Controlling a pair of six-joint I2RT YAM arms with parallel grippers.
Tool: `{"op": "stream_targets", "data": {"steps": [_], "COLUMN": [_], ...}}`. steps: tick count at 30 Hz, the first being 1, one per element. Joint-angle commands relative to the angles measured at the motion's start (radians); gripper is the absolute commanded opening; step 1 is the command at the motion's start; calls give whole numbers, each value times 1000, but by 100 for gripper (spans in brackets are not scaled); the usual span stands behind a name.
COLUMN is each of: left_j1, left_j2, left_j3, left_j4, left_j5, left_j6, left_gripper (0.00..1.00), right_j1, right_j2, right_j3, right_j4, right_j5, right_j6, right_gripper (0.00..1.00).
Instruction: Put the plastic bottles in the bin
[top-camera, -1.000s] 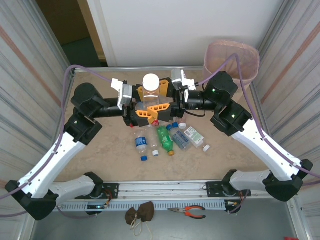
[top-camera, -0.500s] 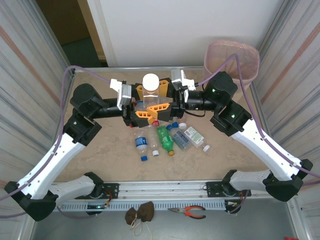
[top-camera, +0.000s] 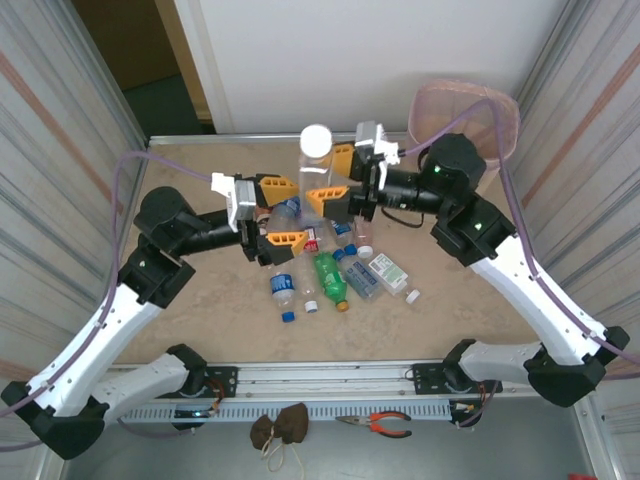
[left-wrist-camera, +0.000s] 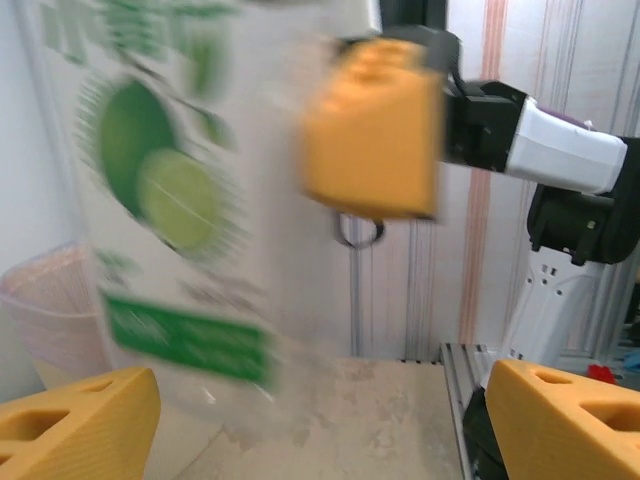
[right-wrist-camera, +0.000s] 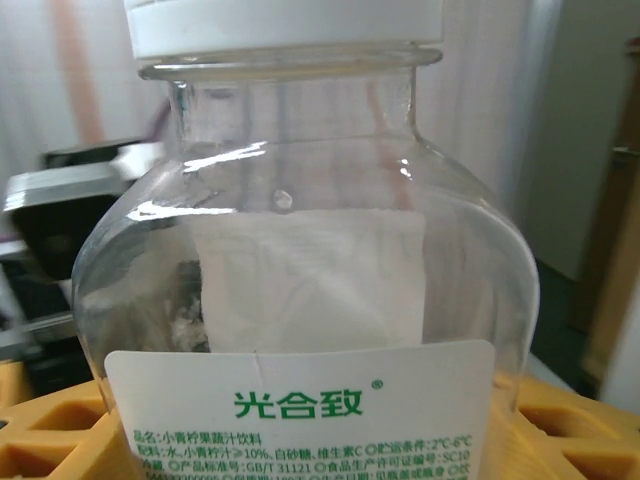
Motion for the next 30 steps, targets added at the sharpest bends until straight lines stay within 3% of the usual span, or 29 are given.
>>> {"op": "stream_targets", "data": {"steps": [1,6,20,30], "left_j1": [-2,-3,-2,-2], "left_j2": [-37,-49,-57,-73], "left_j3": [-20,-38,-81,-89], "left_j4": [-54,-122,-126,-159], "left_j5": [-72,-161,-193,-235], "left_j6": [14,22,-1,6], "left_gripper": [83,81,81,81], "right_j1": [-80,-232,-606,-739], "right_j2": [-1,50,309,591], "right_j3": [60,111,293,539], "right_j4": [-53,-125,-356,-600], "right_j5": [99,150,271,214], "right_j6": [24,95,293,334], "right_gripper": [57,54,50,50]}}
